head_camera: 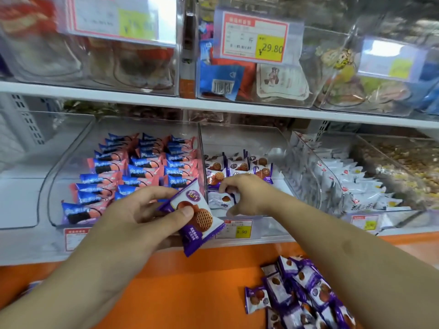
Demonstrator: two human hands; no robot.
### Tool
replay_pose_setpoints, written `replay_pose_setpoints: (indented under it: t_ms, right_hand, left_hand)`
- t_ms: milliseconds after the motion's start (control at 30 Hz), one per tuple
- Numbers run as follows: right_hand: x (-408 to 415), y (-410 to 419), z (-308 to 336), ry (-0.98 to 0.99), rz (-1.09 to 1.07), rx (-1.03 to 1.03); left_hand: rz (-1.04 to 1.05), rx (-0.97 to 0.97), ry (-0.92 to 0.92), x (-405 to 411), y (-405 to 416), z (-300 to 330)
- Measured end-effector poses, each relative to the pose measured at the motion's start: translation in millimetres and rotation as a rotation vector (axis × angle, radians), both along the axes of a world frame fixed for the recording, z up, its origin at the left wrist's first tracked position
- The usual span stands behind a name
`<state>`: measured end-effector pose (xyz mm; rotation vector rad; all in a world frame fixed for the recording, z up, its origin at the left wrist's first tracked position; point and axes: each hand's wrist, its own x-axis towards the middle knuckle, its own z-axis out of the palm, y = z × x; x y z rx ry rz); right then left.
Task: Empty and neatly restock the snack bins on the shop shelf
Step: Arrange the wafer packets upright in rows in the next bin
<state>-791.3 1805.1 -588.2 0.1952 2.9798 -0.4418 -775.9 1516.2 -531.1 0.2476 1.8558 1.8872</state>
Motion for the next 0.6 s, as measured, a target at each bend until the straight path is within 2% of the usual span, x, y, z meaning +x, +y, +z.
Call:
replay_pose_setpoints:
  t_ms: [100, 300, 433, 600]
  right_hand:
    - [-5.5, 0.3, -3.1, 0.000, -0.018, 0.052]
    - [-17.5, 6.8, 10.5, 0.102, -0.136, -0.139]
    - [-23.4, 7.3, 0.2, 0.170, -0.156, -0.034]
    - [-28.2, 4.2, -5.6, 0.265, -0.215, -0.047]
  left_hand:
    - [-0.010, -0.016, 0.005, 0.3, -0.4, 1.3]
    - [-0.002, -0.003, -0.015, -8.9, -2.2, -0.8]
    - [0.003, -0.009, -0.022, -11.4, -1.2, -4.7]
    - [0.007, -0.012, -0.020, -12.2, -1.1, -7.1]
